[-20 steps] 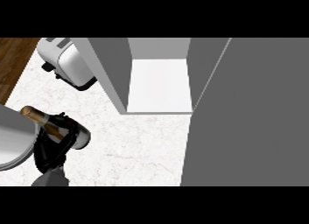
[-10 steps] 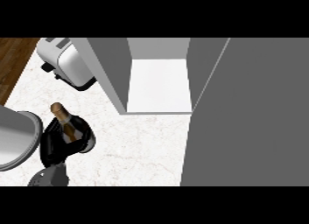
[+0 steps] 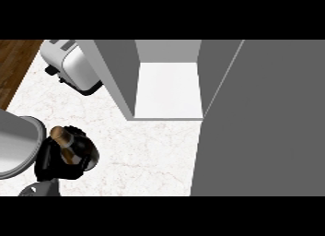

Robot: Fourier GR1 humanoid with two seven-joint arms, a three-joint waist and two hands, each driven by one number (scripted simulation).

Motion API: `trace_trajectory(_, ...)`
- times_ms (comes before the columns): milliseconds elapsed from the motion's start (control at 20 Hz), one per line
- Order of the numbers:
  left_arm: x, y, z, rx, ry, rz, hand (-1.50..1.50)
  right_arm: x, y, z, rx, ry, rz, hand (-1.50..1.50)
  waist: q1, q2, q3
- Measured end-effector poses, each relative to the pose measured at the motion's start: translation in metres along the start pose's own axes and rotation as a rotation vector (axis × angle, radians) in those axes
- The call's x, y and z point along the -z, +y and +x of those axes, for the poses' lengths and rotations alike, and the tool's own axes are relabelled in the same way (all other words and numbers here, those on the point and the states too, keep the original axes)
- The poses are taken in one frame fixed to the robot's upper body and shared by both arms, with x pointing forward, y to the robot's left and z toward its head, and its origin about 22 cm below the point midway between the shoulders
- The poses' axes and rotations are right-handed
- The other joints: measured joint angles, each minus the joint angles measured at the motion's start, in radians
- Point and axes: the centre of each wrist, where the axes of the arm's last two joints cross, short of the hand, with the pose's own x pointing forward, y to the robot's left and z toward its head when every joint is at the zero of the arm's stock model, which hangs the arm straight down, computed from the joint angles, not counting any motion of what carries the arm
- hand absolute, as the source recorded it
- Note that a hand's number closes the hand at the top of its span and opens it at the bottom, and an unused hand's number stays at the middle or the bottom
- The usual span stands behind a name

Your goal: Pick up the wine, place it into the cabinet and close the cabinet

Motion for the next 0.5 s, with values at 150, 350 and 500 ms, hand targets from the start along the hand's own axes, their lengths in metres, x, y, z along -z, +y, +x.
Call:
trace_trajectory(150, 0.008, 0.003, 0.013, 0.019, -0.063, -0.011, 1.50, -0.001, 0.001, -0.002, 0.002, 0.006, 0.005, -1.50, 0.001, 0.000, 0.000)
trace_trajectory(350, 0.014, -0.007, 0.030, -0.041, -0.106, -0.047, 1.50, -0.003, 0.001, -0.004, 0.009, 0.012, 0.006, -1.50, 0.003, -0.001, 0.000)
trace_trajectory(500, 0.018, -0.018, 0.053, -0.077, -0.117, -0.074, 1.50, -0.003, 0.001, -0.005, 0.006, 0.011, 0.008, -1.50, 0.006, -0.001, 0.001)
